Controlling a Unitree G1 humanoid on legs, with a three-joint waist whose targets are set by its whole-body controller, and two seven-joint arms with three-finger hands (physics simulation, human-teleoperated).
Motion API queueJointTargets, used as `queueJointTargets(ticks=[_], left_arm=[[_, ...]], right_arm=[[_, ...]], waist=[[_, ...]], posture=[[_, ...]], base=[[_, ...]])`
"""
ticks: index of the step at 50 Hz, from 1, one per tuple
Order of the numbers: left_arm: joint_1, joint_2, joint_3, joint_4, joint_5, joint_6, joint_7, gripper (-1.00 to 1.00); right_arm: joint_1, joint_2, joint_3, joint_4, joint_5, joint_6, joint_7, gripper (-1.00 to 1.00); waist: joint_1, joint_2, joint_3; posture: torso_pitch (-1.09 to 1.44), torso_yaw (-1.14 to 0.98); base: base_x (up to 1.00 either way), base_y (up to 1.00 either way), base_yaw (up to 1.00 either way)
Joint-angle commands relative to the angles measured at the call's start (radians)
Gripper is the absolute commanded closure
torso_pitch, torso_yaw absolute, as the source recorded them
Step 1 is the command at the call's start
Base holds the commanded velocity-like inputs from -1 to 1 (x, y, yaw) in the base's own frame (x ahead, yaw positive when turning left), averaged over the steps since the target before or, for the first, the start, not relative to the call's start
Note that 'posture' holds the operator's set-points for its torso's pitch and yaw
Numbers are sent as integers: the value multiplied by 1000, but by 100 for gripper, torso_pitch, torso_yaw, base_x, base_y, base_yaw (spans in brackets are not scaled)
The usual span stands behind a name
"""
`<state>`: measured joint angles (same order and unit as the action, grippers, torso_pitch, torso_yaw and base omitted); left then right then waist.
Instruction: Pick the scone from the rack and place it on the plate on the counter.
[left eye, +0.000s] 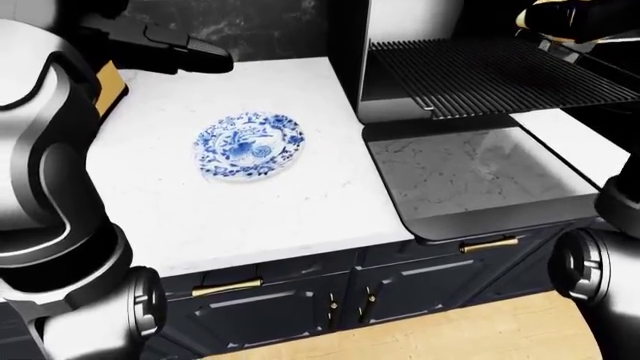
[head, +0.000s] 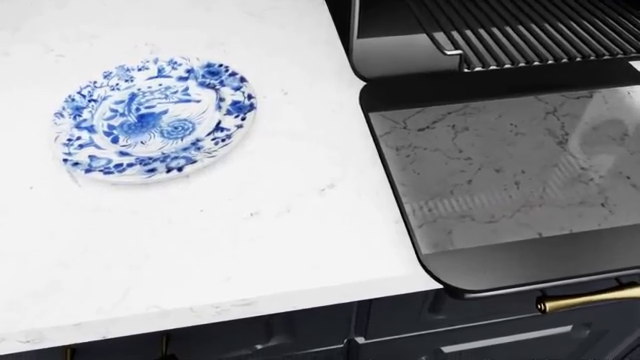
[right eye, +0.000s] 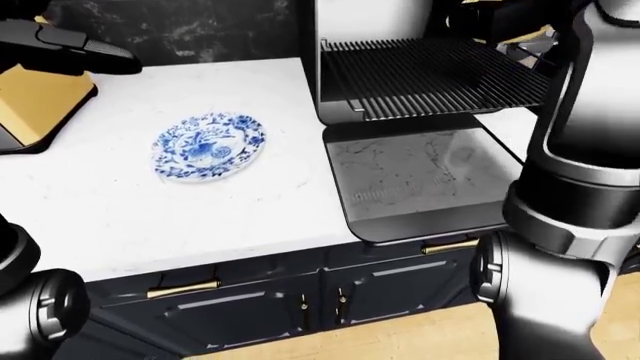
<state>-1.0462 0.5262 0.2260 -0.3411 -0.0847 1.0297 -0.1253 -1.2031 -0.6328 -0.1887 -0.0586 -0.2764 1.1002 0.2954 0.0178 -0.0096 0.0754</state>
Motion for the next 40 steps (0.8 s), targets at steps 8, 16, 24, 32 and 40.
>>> queueJointTargets(ticks=[8,16,24,32,40], left_arm=[[-41,16,15,-20,-17,-16,18,-100],[-39,12,26,-18,-43,1,37,-100],[-23,28,28,-41,-60,12,44,-100],[-17,37,35,-55,-73,22,54,-100],[-13,44,36,-63,-82,26,59,-100]], right_arm=[[-125,-16,12,-235,35,238,91,100],[-198,18,8,-295,78,326,96,100],[-250,27,34,-264,109,312,88,100],[-316,96,63,-164,117,239,65,100],[-367,148,68,-96,130,185,51,100]], waist=[[-2,4,-25],[-4,12,-20],[7,19,-18],[26,26,-17],[56,29,-16]], posture=[[0,0],[0,1],[0,5],[0,10],[0,14]], base=[[0,0,0],[0,0,0],[0,0,0],[0,0,0],[0,0,0]])
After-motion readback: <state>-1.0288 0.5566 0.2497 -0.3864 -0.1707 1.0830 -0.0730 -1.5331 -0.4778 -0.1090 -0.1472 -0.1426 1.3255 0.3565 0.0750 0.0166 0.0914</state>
